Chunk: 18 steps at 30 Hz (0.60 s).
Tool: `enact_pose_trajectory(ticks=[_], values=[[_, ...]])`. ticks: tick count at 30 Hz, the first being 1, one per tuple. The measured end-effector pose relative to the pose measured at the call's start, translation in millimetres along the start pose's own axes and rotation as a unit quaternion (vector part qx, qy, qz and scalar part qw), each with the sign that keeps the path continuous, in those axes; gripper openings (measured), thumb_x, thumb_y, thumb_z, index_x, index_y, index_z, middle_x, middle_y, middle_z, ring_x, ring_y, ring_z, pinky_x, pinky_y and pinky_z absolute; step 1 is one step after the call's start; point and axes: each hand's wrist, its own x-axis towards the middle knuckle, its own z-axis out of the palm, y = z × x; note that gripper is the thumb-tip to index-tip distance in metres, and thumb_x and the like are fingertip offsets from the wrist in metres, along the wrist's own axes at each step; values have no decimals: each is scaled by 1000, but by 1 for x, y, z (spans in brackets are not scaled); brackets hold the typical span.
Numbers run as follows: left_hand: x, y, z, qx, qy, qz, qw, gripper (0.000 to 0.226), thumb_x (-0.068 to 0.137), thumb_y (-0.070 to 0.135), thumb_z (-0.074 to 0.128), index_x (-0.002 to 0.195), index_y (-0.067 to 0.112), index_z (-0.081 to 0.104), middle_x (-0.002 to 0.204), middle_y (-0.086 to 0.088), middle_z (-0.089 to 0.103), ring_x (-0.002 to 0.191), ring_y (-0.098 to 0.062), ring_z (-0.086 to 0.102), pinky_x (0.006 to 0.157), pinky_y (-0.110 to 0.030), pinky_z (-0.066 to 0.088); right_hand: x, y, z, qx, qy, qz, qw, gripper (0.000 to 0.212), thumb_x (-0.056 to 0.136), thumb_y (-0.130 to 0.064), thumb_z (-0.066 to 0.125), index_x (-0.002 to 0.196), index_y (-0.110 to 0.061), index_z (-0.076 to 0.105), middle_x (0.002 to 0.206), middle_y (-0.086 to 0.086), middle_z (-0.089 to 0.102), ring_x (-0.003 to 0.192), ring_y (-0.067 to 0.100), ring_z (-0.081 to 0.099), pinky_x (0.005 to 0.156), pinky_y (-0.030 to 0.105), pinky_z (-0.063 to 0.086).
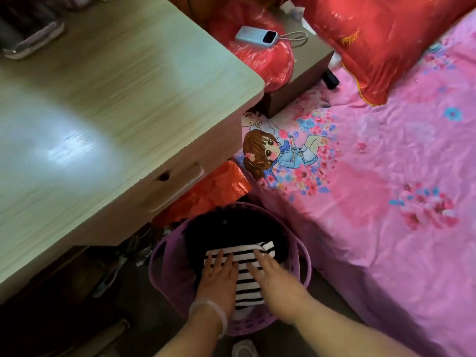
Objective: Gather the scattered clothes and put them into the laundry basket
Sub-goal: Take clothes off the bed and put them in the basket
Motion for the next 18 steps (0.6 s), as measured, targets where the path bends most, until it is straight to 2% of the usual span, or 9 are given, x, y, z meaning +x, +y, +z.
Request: enact_pose_trajectory(ticks=[2,4,8,10,12,14,16,18], values=[[29,8,19,-51,-41,-7,998,73,95,13,39,153,20,-5,160,-1,-19,146,-30,-20,120,-49,-1,18,3,14,20,-28,6,999,89,83,16,39,155,-21,3,158,6,-27,149,29,-8,106,41,41],[54,14,38,-108,-88,-28,990,73,97,8,36,152,28,-7,158,5,-24,146,-30,-19,119,-51,11,35,11,30,36,-52,32,997,92,82,19,37,155,-26,5,155,6,-34,148,32,-14,103,42,44],[93,17,85,-169,-119,-80,975,79,98,28,44,147,40,-16,155,-1,-32,145,-37,-17,116,-50,23,65,32,63,69,-63,40,995,101,80,20,44,151,-44,11,147,0,-44,147,33,-17,105,43,40],[113,9,107,-177,-112,-106,972,84,95,39,47,145,42,-20,153,-6,-36,144,-38,-20,118,-51,18,80,42,76,91,-55,29,994,103,79,19,45,149,-49,11,146,-3,-46,147,34,-19,107,43,39],[126,-3,122,-175,-107,-105,973,90,92,47,49,145,39,-22,150,-13,-38,144,-35,-24,120,-49,4,93,47,85,106,-59,12,993,100,80,16,44,148,-51,14,149,-3,-43,146,36,-20,109,43,35],[135,-13,131,-181,-104,-106,972,92,92,45,49,146,33,-24,147,-13,-40,146,-31,-21,120,-46,-4,106,49,96,114,-59,2,992,94,84,10,45,147,-53,15,153,1,-38,146,38,-18,110,44,30],[142,-19,141,-187,-94,-111,972,92,93,42,49,146,29,-24,144,-11,-42,148,-27,-14,120,-43,-6,120,50,106,118,-56,-11,991,90,89,6,45,146,-55,13,151,0,-39,145,41,-17,112,44,29],[150,-20,147,-197,-96,-120,968,92,92,39,51,146,33,-24,146,-14,-41,148,-24,-11,120,-42,-7,134,52,115,108,-75,-16,991,90,91,6,45,146,-56,10,144,-6,-43,145,41,-18,114,43,27]])
